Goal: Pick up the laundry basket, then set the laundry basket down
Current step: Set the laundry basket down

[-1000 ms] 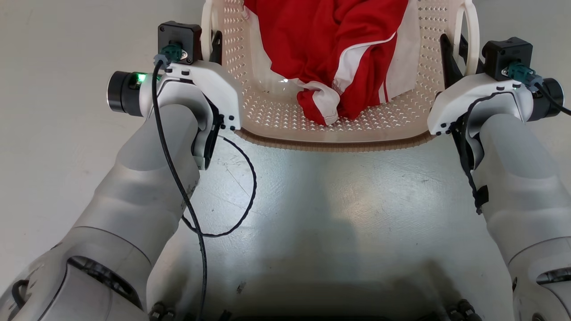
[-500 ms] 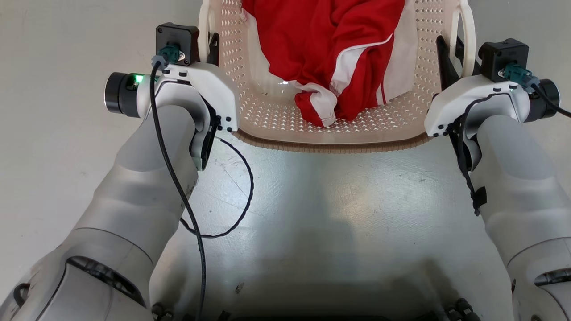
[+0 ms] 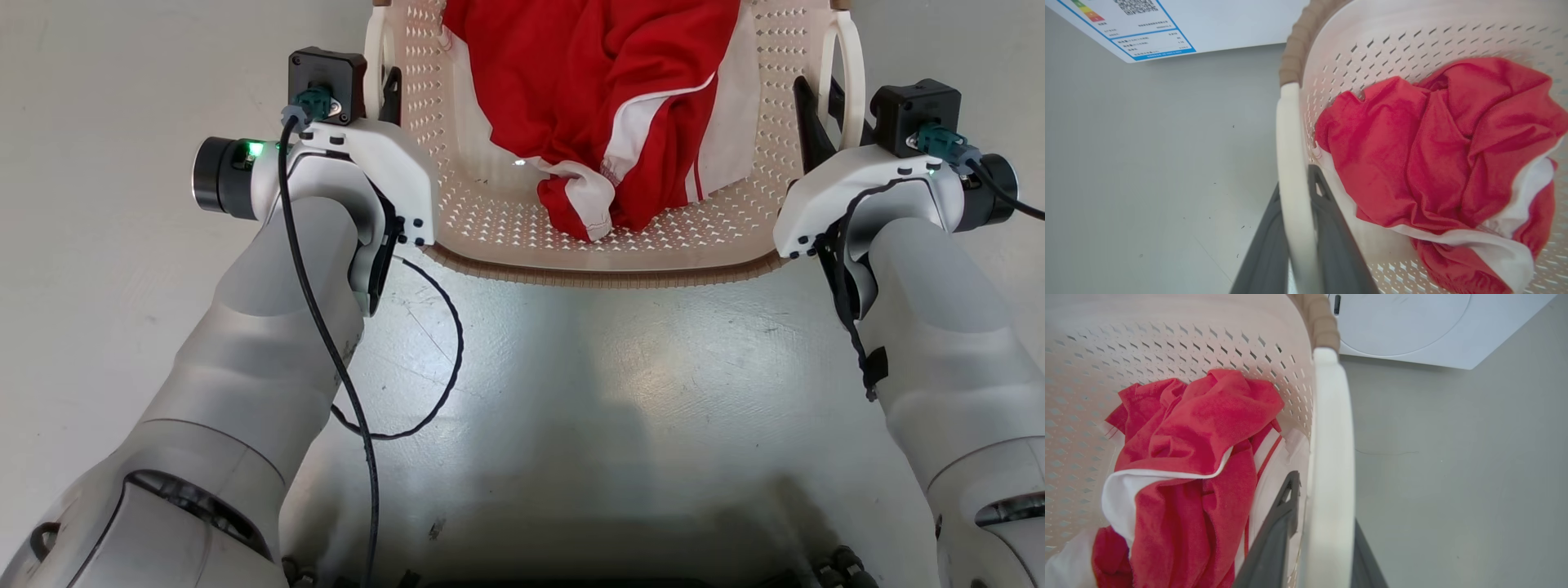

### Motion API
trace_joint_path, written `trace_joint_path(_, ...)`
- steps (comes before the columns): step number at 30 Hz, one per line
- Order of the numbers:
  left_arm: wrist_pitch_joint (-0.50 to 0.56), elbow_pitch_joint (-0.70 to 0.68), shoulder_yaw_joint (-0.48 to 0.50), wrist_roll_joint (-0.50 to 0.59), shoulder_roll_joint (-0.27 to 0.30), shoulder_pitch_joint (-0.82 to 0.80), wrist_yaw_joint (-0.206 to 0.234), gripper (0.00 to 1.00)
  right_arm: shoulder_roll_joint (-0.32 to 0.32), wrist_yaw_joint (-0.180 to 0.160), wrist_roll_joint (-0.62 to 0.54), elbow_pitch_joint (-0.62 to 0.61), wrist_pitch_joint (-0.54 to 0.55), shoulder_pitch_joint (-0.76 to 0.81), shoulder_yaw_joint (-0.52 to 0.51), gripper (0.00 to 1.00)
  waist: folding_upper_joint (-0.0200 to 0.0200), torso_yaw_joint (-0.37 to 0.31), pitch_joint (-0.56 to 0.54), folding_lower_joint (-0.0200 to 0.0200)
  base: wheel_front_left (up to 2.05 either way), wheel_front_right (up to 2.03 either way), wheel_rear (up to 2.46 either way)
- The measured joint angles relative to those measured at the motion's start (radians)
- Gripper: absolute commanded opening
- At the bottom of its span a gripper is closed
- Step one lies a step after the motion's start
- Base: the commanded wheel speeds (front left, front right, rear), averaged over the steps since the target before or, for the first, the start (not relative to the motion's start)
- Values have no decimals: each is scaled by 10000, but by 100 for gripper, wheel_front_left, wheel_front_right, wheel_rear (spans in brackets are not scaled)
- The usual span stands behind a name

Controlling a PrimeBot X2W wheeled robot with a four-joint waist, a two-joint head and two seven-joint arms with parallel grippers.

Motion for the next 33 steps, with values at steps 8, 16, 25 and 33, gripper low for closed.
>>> trace_joint_path(8,0,119,134,94,-35,3,-56,0,2,0,17,23,0,-3,56,0,0,-44,15,0,0,0,0)
trace_joint_path(16,-33,123,257,194,-44,-1,-100,0,4,0,163,86,-2,-4,96,0,0,-66,35,0,0,0,0)
trace_joint_path(25,-44,132,311,326,-59,-2,-119,0,8,0,215,224,-29,-11,134,0,0,-87,43,0,0,0,0)
trace_joint_path(33,-75,142,477,253,-109,3,52,100,56,96,121,518,-29,-23,35,100,0,-101,65,0,0,0,0)
